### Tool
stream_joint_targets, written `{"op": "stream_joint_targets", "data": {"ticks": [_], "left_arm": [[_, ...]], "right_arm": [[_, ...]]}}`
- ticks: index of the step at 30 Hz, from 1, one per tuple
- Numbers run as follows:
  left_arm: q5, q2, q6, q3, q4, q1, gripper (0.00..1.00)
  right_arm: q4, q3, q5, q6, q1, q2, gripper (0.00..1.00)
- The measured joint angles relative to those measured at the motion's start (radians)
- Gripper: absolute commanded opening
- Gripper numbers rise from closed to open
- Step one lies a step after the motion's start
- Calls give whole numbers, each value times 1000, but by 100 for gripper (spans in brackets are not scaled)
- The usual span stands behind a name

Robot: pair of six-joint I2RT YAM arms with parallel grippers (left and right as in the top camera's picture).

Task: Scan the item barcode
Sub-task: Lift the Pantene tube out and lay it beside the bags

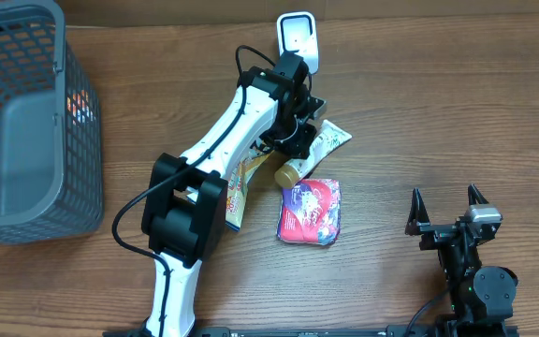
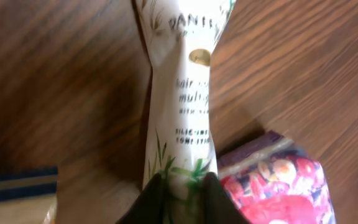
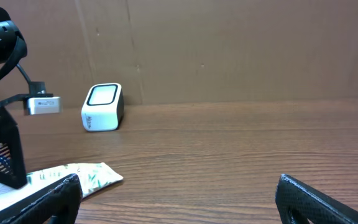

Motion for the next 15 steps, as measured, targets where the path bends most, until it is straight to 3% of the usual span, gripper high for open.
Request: {"op": "stream_joint_targets", "data": {"ticks": [3, 4, 10, 15], "left_arm": [[-16, -2, -9, 21, -84, 0, 92], [-21, -2, -8, 45, -121, 3, 100], [-81, -59, -11, 395, -305, 50, 100], [-156, -196, -39, 709, -365, 208, 100]], "right_arm": [[0, 0, 0, 0, 0, 0, 100], [0, 0, 0, 0, 0, 0, 100], [-1, 0, 0, 0, 0, 0, 100], [0, 0, 0, 0, 0, 0, 100]]}}
